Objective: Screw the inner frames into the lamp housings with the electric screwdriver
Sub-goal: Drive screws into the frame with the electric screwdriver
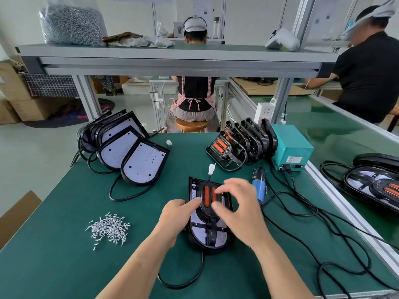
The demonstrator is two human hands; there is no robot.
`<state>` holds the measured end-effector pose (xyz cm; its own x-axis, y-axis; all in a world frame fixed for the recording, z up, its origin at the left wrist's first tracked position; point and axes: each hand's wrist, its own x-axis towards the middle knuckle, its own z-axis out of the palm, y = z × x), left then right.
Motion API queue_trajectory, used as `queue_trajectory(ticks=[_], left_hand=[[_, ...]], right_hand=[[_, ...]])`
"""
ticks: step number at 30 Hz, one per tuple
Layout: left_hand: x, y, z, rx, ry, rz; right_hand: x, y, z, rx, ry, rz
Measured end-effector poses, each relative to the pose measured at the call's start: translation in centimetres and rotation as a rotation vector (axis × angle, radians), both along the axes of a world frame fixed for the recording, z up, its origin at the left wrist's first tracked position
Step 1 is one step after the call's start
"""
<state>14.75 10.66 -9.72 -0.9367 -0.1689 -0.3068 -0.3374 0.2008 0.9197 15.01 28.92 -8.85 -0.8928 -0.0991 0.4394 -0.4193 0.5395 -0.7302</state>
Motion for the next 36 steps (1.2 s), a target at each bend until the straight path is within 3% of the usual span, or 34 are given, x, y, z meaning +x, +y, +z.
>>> queue_trajectory(ticks=[4, 16, 21, 26, 28, 30, 34, 36], left_hand=[[0.0, 0.2, -0.1, -0.038, 0.015, 0.027], [0.8, 0.9, 0.6, -0.017, 0.022, 0.07], [1.2, 1.3, 0.1, 0.101, 0.077, 0.117], [1.1, 0.9, 1.3, 0.323, 0.143, 0.068], [1.0, 0.4, 2.3, 0.422, 0.16, 0.054], [0.9, 0.0, 3.1, 0.48, 0.197, 0.049], [1.0, 0.6, 4.0, 0.52, 0.31, 0.065], [1.0, 0.9, 4.0, 0.523, 0.364, 0.031]], right_hand=[[1.2, -2.0, -1.1, 0.093, -0.185, 0.138], [1.3, -3.3, -1.4, 0.105, -0.219, 0.056], [1.3, -2.9, -1.3, 0.043, -0.227, 0.109], [2.1, -2.2, -0.7, -0.236, -0.109, 0.006], [2.0, -1.8, 0.2, -0.372, -0.147, -0.05], [2.0, -1.8, 1.4, -0.583, -0.356, -0.019], [2.7, -2.4, 2.1, -1.044, -0.856, 0.339], [2.9, -2.6, 2.0, -1.125, -0.919, 0.425]])
